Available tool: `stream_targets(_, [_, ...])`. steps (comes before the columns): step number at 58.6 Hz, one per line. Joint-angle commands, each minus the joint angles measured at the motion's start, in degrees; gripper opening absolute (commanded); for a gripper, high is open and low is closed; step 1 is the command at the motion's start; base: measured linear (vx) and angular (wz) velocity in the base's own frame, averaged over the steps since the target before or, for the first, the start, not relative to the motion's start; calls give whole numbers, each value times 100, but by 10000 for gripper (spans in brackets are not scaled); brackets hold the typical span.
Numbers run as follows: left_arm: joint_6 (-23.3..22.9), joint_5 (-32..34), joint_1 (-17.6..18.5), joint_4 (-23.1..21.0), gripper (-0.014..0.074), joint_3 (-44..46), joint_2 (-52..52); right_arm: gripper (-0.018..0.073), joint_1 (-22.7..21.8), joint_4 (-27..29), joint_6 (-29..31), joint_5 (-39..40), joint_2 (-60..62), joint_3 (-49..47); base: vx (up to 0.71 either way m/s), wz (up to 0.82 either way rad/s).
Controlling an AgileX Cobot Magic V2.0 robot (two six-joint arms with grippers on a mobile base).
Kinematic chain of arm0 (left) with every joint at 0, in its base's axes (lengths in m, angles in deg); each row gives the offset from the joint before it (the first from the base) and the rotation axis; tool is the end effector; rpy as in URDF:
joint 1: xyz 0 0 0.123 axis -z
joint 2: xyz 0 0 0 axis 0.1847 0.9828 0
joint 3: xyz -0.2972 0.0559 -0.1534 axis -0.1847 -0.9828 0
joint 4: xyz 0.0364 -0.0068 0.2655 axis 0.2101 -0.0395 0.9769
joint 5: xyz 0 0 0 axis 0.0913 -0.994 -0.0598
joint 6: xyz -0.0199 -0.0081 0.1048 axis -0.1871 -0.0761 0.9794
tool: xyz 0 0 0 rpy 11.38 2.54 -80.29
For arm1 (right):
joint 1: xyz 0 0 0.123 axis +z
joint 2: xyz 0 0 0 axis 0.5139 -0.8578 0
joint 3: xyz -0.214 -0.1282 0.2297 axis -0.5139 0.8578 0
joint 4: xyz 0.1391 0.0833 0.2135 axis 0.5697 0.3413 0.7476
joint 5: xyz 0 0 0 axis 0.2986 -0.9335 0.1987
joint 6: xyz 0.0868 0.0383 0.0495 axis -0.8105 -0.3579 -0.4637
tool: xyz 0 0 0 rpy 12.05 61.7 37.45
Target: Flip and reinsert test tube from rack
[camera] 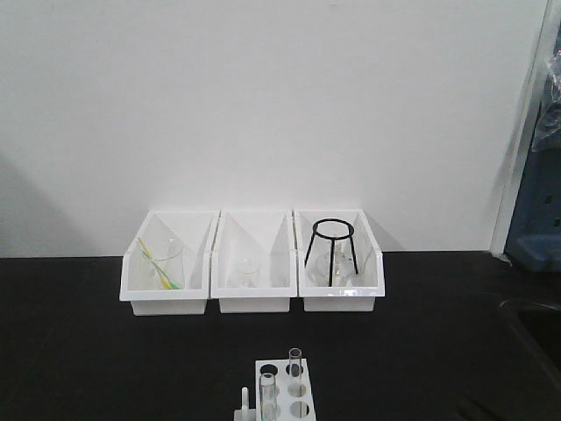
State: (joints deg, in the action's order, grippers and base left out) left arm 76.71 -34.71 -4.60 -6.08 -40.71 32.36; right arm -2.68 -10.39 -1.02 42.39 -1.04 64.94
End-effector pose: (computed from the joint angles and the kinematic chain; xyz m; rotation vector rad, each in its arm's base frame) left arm 0.0336 0.0004 0.1842 0.0803 1.6900 -0.0329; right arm 0.0984 0.0730 0.2979 -0.5855 1.4554 0.4381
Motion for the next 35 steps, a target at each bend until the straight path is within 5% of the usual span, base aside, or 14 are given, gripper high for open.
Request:
stream_targets(1, [-50, 472, 1, -27, -6, 23, -42, -11, -15, 21, -9, 370, 230, 109, 0, 0])
stream_targets(23, [-50, 472, 1, -27, -6, 23, -42, -11, -15, 159, 68, 263, 408, 912, 0, 0])
stream_targets(35, [-50, 472, 1, -27, -6, 23, -42, -11, -475, 1208, 1047, -589, 1311, 913, 0, 0])
